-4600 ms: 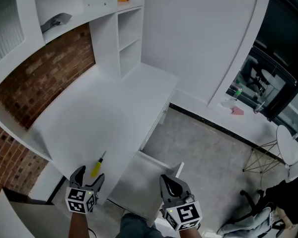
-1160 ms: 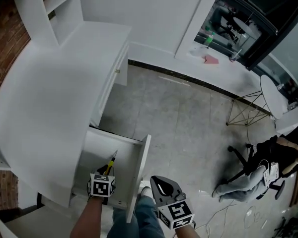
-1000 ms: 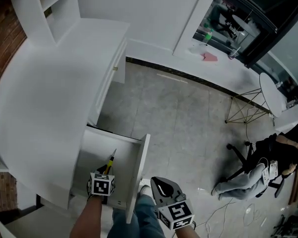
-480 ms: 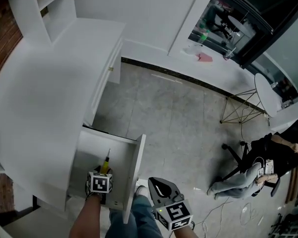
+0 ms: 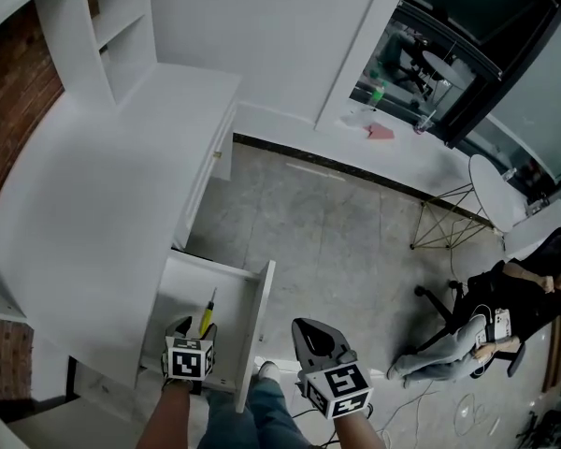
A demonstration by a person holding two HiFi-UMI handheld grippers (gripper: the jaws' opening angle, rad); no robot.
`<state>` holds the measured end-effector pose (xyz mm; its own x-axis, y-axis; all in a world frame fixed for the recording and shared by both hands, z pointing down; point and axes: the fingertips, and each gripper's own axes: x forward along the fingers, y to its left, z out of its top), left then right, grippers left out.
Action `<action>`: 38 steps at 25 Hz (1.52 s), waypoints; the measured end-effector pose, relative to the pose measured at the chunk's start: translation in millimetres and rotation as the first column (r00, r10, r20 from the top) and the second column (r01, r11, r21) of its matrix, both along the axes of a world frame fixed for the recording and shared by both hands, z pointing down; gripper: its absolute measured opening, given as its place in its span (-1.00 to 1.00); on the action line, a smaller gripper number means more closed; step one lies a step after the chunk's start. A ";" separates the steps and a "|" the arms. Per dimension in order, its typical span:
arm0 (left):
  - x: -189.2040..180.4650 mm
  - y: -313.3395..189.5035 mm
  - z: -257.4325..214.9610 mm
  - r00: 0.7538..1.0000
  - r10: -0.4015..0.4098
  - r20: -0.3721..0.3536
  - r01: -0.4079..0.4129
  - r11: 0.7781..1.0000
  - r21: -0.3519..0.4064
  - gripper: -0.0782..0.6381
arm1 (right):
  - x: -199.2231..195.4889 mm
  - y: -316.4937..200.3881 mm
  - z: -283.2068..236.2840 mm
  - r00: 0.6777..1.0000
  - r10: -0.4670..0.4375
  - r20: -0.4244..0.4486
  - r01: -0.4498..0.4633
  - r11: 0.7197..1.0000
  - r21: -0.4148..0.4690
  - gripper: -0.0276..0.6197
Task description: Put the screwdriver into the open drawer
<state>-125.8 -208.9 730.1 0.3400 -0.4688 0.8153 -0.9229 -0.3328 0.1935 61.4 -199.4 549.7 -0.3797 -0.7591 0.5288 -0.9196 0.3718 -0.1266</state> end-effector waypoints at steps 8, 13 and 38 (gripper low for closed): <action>-36.3 3.7 -96.0 0.990 -0.125 -0.059 0.134 0.973 0.190 -0.69 | -11.3 -5.8 -60.3 1.000 -0.028 0.009 0.026 0.994 0.110 -0.88; -48.6 -3.0 -162.7 0.990 -0.097 -0.102 0.127 0.928 0.351 -0.74 | -16.9 -8.7 -91.4 0.999 -0.010 0.030 0.004 0.982 0.190 -0.88; -61.5 -4.3 -424.7 0.998 0.027 -0.058 0.038 0.473 0.880 -0.74 | -24.9 7.3 -259.8 0.998 -0.033 -0.044 0.053 0.799 0.599 -0.89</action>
<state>-187.3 -213.2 305.5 0.3631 -0.9305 -0.0487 -0.9239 -0.3527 -0.1485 36.5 -192.1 289.9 -0.4112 -0.9114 -0.0155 -0.9005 0.4036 0.1618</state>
